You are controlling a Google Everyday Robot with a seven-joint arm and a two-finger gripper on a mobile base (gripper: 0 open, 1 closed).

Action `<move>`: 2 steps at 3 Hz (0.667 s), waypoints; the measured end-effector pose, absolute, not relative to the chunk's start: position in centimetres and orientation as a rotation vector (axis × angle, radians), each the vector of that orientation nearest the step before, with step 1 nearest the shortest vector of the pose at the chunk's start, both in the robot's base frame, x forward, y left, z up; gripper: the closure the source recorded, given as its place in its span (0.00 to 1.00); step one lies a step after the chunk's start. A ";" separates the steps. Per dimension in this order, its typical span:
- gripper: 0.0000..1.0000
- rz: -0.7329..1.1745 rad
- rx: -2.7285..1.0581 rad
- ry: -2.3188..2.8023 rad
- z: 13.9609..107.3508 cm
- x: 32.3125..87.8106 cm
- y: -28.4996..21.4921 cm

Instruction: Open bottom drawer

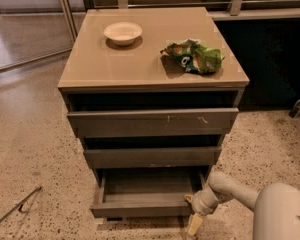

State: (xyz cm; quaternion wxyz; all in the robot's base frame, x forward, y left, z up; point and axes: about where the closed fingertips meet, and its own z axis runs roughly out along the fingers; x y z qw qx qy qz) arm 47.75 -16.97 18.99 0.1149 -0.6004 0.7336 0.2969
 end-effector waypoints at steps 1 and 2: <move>0.00 0.940 -1.778 2.179 19.7 45.2 -16.8; 0.00 0.940 -1.778 2.179 19.7 45.2 -16.8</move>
Offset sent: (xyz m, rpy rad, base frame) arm -0.0210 0.0007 0.0064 -0.0034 0.0526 0.0129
